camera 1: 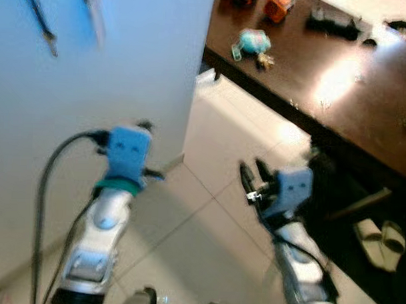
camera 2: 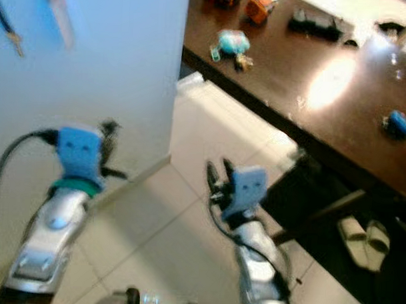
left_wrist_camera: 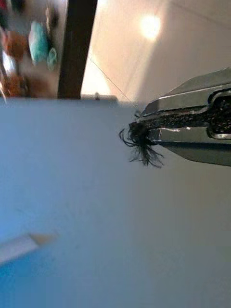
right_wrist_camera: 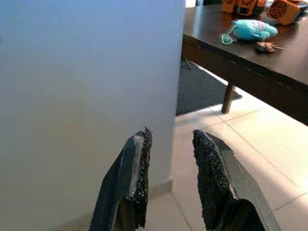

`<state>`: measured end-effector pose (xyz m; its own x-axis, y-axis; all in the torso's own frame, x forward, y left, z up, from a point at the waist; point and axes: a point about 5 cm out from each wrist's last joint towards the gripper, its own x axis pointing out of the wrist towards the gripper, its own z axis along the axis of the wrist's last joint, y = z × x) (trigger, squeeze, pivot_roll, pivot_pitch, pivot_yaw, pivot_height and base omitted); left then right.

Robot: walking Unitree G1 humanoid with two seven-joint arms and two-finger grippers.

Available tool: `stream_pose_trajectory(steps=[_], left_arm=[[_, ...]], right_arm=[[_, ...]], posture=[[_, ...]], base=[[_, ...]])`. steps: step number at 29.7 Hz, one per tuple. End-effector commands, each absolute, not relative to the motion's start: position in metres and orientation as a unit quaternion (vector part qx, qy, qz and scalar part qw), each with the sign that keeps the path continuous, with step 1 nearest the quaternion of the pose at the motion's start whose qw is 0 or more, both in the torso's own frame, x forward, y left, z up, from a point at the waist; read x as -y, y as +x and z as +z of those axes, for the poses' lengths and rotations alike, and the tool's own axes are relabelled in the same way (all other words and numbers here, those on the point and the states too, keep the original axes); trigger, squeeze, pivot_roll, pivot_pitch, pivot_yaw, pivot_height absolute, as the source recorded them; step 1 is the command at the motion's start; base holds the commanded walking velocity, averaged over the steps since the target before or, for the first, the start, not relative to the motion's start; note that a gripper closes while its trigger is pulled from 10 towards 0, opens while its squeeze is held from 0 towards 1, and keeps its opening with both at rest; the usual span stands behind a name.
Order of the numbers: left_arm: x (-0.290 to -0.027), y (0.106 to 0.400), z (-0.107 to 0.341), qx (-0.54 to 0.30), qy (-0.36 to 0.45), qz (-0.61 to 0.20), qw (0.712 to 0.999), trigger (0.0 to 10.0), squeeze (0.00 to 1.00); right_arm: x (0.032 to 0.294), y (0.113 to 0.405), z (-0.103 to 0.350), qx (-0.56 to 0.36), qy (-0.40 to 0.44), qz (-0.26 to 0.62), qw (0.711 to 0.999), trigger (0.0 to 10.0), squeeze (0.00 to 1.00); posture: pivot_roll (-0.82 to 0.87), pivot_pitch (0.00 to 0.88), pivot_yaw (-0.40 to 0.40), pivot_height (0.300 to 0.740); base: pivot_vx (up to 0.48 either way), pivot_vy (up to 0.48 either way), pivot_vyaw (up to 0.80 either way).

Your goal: Hang keys on a hook

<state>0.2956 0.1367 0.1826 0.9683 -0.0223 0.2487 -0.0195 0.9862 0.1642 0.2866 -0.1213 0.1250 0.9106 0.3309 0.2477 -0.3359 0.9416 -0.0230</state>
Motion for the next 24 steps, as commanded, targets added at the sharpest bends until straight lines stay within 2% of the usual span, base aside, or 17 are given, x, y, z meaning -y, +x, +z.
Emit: stream_pose_trajectory(steps=[1, 11, 18, 24], left_arm=[[-0.126, 0.295, 0.182, 0.125, 0.078, -0.02, 0.989, 10.0, 0.0], [-0.128, 0.296, 0.184, 0.13, 0.076, -0.016, 0.989, 10.0, 0.0], [-0.129, 0.294, 0.186, 0.136, 0.077, -0.028, 0.987, 10.0, 0.0], [-0.128, 0.286, 0.201, 0.185, 0.082, -0.085, 0.976, 10.0, 0.0]], right_arm=[[0.134, 0.284, 0.117, 0.111, 0.004, 0.154, 0.982, 10.0, 0.0], [0.132, 0.283, 0.116, 0.109, -0.007, 0.161, 0.981, 10.0, 0.0], [0.132, 0.283, 0.114, 0.107, -0.005, 0.163, 0.981, 10.0, 0.0], [0.139, 0.284, 0.113, 0.104, -0.006, 0.162, 0.981, 10.0, 0.0]], posture=[[-0.04, 0.126, -0.009, 0.74], [-0.04, 0.126, -0.01, 0.74], [-0.04, 0.125, -0.013, 0.74], [-0.04, 0.125, -0.013, 0.74]], base=[[0.48, 0.0, 0.0], [0.48, 0.0, 0.0], [0.358, 0.0, 0.0], [0.049, 0.0, 0.0]])
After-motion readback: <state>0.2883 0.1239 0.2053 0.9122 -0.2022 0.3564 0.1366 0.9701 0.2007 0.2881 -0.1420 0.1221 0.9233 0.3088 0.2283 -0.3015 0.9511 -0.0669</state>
